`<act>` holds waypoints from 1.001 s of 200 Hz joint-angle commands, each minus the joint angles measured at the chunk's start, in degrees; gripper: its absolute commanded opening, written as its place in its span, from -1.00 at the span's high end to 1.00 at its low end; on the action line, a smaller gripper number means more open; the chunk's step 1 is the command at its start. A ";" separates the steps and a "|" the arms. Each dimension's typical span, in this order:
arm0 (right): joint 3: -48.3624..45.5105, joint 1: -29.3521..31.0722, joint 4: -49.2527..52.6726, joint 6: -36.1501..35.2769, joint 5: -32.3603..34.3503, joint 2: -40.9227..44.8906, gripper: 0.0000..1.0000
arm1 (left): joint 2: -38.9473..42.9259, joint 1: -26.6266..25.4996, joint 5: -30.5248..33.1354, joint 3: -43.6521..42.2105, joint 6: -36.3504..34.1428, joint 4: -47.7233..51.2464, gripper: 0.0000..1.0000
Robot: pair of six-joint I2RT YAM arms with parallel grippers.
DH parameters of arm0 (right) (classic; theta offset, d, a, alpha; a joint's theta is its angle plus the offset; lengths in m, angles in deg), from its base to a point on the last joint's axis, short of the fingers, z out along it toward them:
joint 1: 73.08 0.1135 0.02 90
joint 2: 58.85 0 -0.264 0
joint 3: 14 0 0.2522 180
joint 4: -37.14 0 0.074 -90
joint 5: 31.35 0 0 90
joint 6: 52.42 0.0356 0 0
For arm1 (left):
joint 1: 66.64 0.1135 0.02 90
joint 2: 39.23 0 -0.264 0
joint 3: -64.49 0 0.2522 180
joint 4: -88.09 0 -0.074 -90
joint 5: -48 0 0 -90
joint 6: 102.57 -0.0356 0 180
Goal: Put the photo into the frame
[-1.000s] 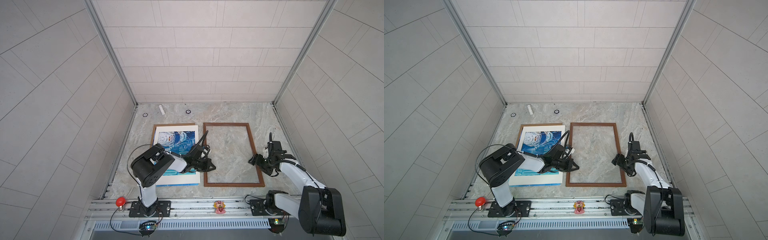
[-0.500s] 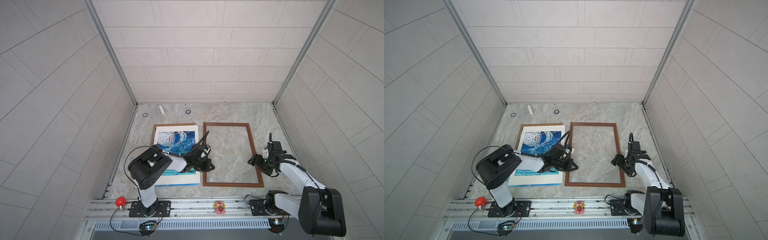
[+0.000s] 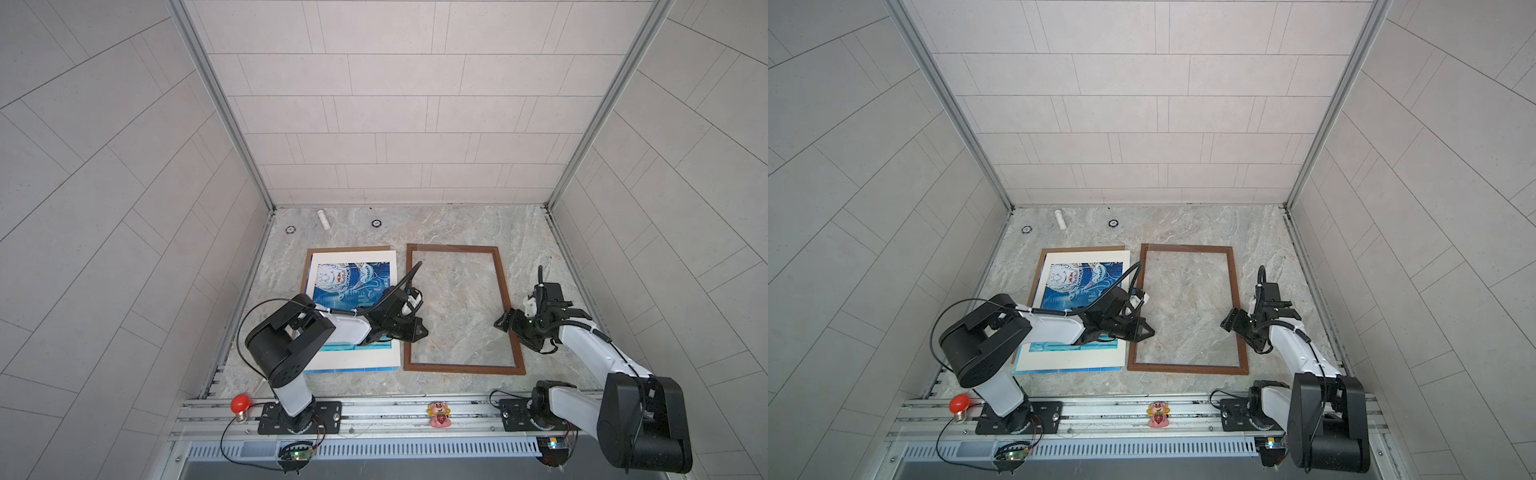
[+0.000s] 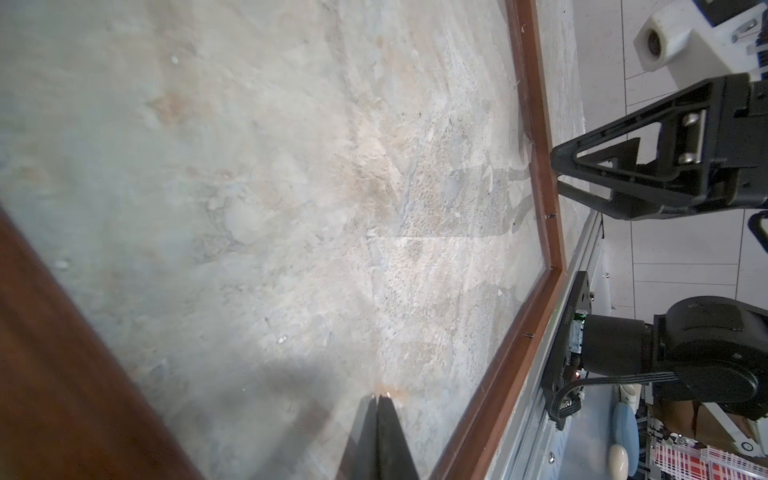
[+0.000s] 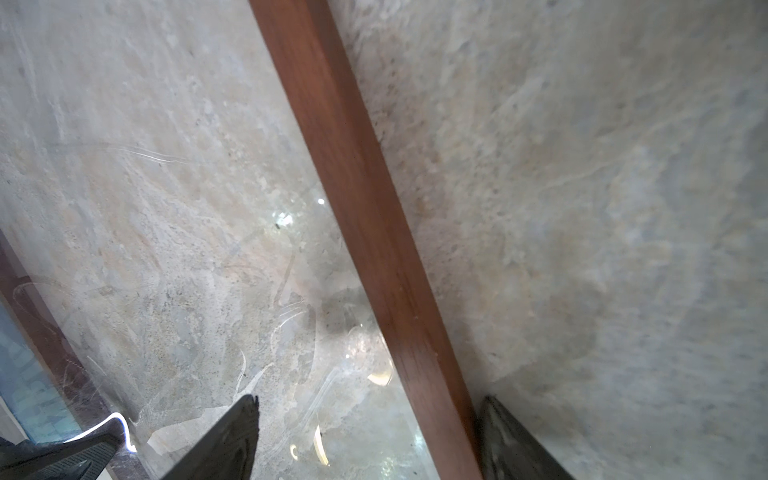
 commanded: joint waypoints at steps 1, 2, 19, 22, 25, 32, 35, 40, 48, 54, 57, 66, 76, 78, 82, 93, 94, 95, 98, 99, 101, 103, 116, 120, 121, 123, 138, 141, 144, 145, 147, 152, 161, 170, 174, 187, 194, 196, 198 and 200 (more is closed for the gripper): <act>-1.57 0.43 0.87 0.28 -1.91 -0.70 -0.57 | 0.59 -0.65 0.43 -0.69 -1.56 -2.30 1.00; -1.58 0.43 0.88 0.28 -1.92 -0.75 -0.58 | 0.61 -0.60 0.39 -0.75 -1.59 -2.36 1.00; -1.84 0.43 0.58 0.19 -1.74 -0.88 -0.57 | 1.27 -1.12 0.32 -2.08 -1.86 -4.87 1.00; -1.88 0.41 0.47 0.26 -1.74 -1.00 -0.57 | 1.59 -1.32 0.45 -2.46 -2.01 -5.28 1.00; -1.95 0.43 0.38 0.28 -1.74 -1.04 -0.57 | 1.95 -1.46 0.62 -2.80 -2.16 -5.78 1.00; -1.96 0.39 0.27 0.29 -1.74 -1.21 -0.57 | 2.91 -1.78 1.16 -3.54 -2.74 -6.62 1.00; -1.99 0.43 0.27 0.33 -1.74 -1.29 -0.57 | 3.33 -2.00 1.40 -3.87 -3.07 -7.14 1.00; -1.95 0.43 0.20 0.36 -1.74 -1.40 -0.58 | 4.17 -2.28 1.89 -4.61 -3.63 -8.15 1.00; -2.04 0.43 0.08 0.46 -1.83 -1.64 -0.57 | 5.54 -2.72 2.66 -5.33 -4.42 -8.48 1.00; -2.10 0.35 0.01 0.55 -1.90 -1.76 -0.57 | 6.40 -2.96 2.96 -5.56 -5.27 -8.16 1.00; -2.05 0.34 -0.04 0.55 -1.99 -1.81 -0.57 | 6.76 -3.08 3.12 -5.55 -5.60 -7.95 1.00; -2.09 0.34 -0.30 0.65 -2.09 -1.85 -0.57 | 7.55 -3.43 3.46 -5.46 -6.95 -6.91 1.00; -2.07 0.34 -0.52 0.92 -2.21 -1.68 -0.57 | 8.46 -3.96 4.25 -5.55 -8.48 -6.14 1.00; -2.11 0.34 -0.59 0.95 -2.30 -1.61 -0.57 | 8.63 -4.09 4.53 -5.55 -8.83 -5.90 1.00; -2.01 0.34 -0.61 1.03 -2.43 -1.46 -0.57 | 9.14 -4.34 5.27 -5.64 -9.47 -5.44 1.00; -1.80 0.30 -0.61 1.18 -2.47 -1.07 -0.57 | 10.17 -4.78 7.33 -5.51 -10.36 -3.72 1.00; -1.79 0.32 -0.61 1.21 -2.50 -0.98 -0.57 | 10.10 -4.78 7.40 -5.40 -10.38 -3.51 1.00; -1.82 0.33 -0.61 1.23 -2.52 -0.93 -0.57 | 10.07 -4.78 7.43 -5.25 -10.40 -3.41 1.00; -1.74 0.28 -0.61 1.27 -2.50 -0.77 -0.57 | 10.00 -4.78 7.16 -4.94 -10.55 -2.79 1.00; -1.76 0.27 -0.61 1.30 -2.52 -0.69 -0.57 | 9.98 -4.78 7.00 -4.80 -10.61 -2.60 1.00; -1.70 0.26 -0.61 1.37 -2.53 -0.59 -0.57 | 9.78 -4.78 6.89 -4.55 -10.77 -2.29 1.00; -1.69 0.26 -0.61 1.41 -2.53 -0.54 -0.57 | 9.60 -4.78 6.81 -4.27 -11.07 -1.88 1.00; -1.61 0.26 -0.61 1.91 -2.44 0.05 -0.57 | 8.65 -4.82 6.09 -3.83 -11.65 -1.88 1.00; -1.60 0.30 -0.61 1.95 -2.45 0.18 -0.57 | 8.51 -4.78 5.99 -4.09 -11.35 -2.73 1.00; -1.60 0.28 -0.61 1.95 -2.45 0.22 -0.57 | 8.49 -4.78 5.98 -4.16 -11.27 -2.89 1.00; -1.55 0.26 -0.61 1.97 -2.45 0.25 -0.57 | 8.42 -4.78 6.02 -4.34 -11.13 -3.24 1.00; -1.53 0.26 -0.35 1.98 -2.45 0.54 -0.57 | 8.56 -4.82 6.46 -5.15 -10.25 -4.36 1.00; -1.57 0.26 -0.39 1.96 -2.51 0.53 -0.57 | 8.56 -4.86 6.37 -5.38 -10.11 -4.62 1.00; -1.59 0.25 -0.41 1.95 -2.53 0.60 -0.57 | 8.54 -4.88 6.39 -5.45 -10.06 -4.95 1.00; -1.64 0.19 -0.36 2.02 -2.51 0.59 -0.57 | 8.45 -4.87 6.40 -5.50 -10.02 -5.05 1.00; -1.62 0.18 -0.36 1.99 -2.52 0.60 -0.57 | 8.39 -4.85 6.43 -5.58 -9.94 -5.21 1.00; -1.60 0.17 -0.37 1.96 -2.53 0.61 -0.57 | 8.15 -4.87 6.62 -5.65 -9.74 -5.47 1.00; -1.61 0.17 -0.35 1.86 -2.53 0.53 -0.57 | 7.23 -4.79 6.49 -5.31 -9.38 -5.81 1.00; -1.60 0.17 -0.35 1.78 -2.58 0.39 -0.57 | 6.23 -4.78 6.00 -4.98 -9.18 -6.37 1.00; -1.58 0.17 -0.35 1.70 -2.58 0.35 -0.57 | 5.69 -4.78 5.77 -4.81 -8.76 -6.83 1.00; -1.43 0.18 -0.26 1.60 -2.79 0.18 -0.57 | 4.07 -4.77 5.03 -3.96 -7.29 -6.98 1.00; -1.42 0.12 -0.13 1.61 -2.80 0.22 -0.57 | 3.29 -4.75 4.52 -3.47 -6.41 -6.81 1.00; -1.44 0.09 -0.10 1.60 -2.80 0.21 -0.57 | 3.12 -4.77 4.31 -3.38 -6.20 -6.81 1.00; -1.47 0.08 -0.04 1.60 -2.80 0.25 -0.57 | 2.99 -4.71 4.08 -3.29 -5.91 -6.79 1.00; -1.54 0.08 -0.01 1.56 -2.80 0.26 -0.57 | 2.87 -4.72 3.98 -3.27 -5.61 -6.81 1.00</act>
